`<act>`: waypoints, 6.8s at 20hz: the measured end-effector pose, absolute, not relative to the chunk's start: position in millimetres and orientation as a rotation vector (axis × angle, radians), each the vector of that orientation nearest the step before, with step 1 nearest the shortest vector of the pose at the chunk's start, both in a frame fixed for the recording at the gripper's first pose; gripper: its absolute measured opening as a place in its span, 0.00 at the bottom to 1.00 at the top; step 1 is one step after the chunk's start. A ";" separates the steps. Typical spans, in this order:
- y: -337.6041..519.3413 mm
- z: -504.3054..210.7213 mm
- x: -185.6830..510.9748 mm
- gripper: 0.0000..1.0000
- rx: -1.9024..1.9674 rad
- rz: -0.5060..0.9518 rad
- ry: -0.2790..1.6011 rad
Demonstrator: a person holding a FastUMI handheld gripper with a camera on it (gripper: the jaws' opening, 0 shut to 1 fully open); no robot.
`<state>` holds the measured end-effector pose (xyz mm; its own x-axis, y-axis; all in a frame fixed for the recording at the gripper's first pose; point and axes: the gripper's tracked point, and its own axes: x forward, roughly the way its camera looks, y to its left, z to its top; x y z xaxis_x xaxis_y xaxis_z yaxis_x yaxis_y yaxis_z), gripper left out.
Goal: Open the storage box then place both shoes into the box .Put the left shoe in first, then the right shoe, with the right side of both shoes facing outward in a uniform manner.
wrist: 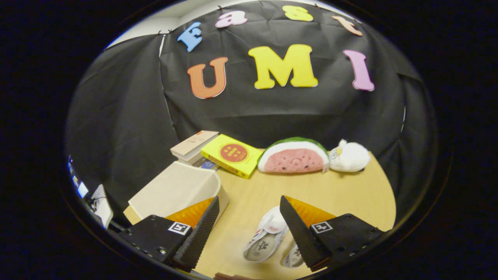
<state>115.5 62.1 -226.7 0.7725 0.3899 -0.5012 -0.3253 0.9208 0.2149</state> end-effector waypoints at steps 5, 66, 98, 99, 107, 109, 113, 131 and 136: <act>147.3 -268.0 112.5 0.95 0.369 0.694 0.858; 426.5 -101.3 55.6 0.95 0.752 1.053 1.285; 2.8 -375.1 108.7 0.80 -0.117 0.327 1.353; -4.6 -381.1 116.8 0.76 -0.152 0.274 1.338; -8.1 -401.0 146.4 0.31 -0.016 0.046 1.319; -5.8 -399.8 144.9 0.31 -0.018 0.042 1.351; -0.3 -402.8 125.4 0.31 -0.003 0.055 1.433; 42.1 -239.2 120.3 0.00 0.390 0.144 1.252; 104.4 -188.6 105.4 0.00 0.341 0.220 1.204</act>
